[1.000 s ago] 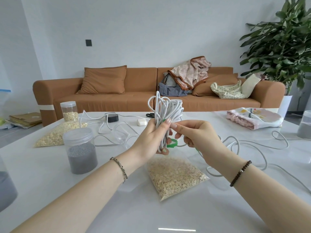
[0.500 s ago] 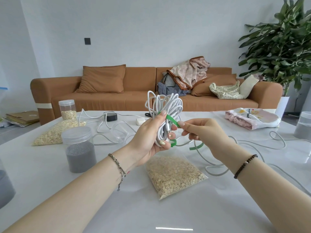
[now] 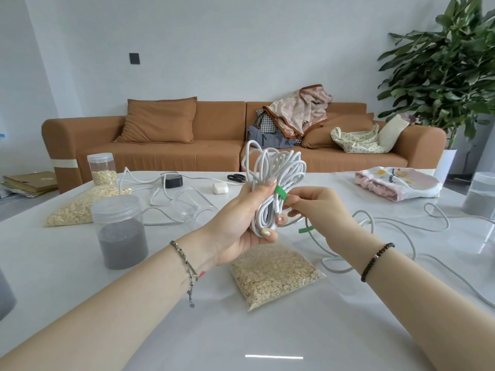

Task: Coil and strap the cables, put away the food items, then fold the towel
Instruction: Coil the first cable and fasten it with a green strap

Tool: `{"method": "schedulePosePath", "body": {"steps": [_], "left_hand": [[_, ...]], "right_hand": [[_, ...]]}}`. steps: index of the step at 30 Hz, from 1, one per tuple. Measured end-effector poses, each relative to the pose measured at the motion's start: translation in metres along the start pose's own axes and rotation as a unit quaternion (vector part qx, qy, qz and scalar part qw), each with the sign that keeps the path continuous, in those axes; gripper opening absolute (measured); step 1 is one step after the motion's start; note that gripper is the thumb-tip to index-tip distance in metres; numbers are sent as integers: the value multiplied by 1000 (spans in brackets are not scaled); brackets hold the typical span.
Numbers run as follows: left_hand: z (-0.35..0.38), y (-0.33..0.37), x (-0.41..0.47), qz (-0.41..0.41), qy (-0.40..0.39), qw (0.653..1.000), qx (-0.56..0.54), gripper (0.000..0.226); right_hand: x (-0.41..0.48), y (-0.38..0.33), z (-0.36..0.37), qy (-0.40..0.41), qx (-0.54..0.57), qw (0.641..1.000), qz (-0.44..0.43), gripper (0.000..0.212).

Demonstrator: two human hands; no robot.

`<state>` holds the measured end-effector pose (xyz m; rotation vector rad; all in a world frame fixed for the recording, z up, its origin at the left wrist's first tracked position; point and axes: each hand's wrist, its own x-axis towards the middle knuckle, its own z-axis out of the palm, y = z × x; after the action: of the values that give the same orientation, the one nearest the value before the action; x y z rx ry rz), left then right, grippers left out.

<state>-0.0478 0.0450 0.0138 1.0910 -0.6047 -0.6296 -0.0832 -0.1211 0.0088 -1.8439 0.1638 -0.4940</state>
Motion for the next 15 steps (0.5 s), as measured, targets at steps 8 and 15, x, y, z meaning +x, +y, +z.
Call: {"method": "schedulePosePath", "body": {"steps": [8, 15], "left_hand": [[-12, -3, 6, 91, 90, 961, 244, 28], [-30, 2, -1, 245, 120, 700, 660, 30]], "right_hand": [[3, 1, -3, 66, 47, 996, -35, 6], [2, -4, -3, 174, 85, 977, -84, 16]]}}
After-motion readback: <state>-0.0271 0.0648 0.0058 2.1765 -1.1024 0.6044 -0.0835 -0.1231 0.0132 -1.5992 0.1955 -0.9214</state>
